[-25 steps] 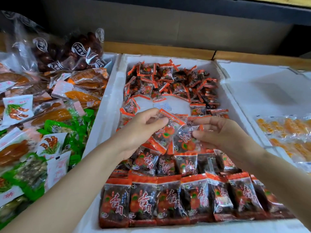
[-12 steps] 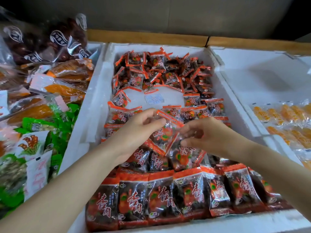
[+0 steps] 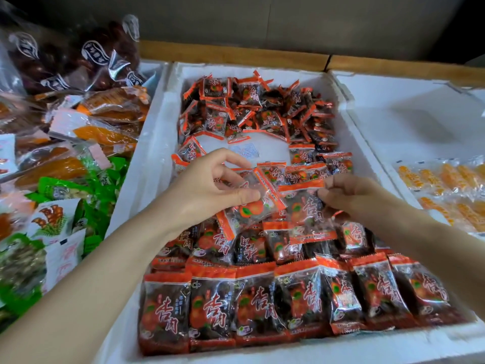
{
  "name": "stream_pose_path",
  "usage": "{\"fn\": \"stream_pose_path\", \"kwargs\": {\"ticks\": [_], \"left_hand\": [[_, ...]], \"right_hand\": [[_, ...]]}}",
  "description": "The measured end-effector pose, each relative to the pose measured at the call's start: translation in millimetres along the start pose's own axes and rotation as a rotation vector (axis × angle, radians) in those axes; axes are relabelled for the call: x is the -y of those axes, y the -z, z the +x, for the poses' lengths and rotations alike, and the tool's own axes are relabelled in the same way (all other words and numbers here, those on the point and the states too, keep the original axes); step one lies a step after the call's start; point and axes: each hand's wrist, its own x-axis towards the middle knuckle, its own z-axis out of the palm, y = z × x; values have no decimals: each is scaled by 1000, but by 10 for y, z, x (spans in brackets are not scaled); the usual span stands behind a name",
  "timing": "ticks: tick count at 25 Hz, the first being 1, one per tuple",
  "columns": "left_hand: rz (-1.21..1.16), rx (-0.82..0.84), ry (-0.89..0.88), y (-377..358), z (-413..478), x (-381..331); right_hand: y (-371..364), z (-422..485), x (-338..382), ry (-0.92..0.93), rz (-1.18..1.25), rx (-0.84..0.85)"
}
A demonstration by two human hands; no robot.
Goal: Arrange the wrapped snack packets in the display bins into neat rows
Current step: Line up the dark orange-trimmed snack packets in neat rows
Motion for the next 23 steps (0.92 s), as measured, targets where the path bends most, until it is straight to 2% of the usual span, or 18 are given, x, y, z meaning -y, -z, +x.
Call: {"fn": "stream_pose_path", "kwargs": {"ticks": [2,4,7,11,13,16,20,23], "left_hand": [[76,-16,29,11,7,38],[167,-9,-27,21,11,61],[217,95,-105,35,17,52],[356,214,-101,-41,20,83],[469,266,-144,-110,33,138],[583,331,-187,-195,60,203],[555,323,-214,-249,76,253],[500,315,-219,-270,99,281]], "right_hand": [[-96,5,-20,19,-46,31],[-188,34,-98,67,-160,45],[-240,41,-99,96,-248,40],[-251,36,-83,108,-278,105],[-257,44,-107,136,-295,63],[-242,53,-139,82,-238,-9],[-164,44,-134,52,-197,-9],[51,116,-144,107,-318,-157]]}}
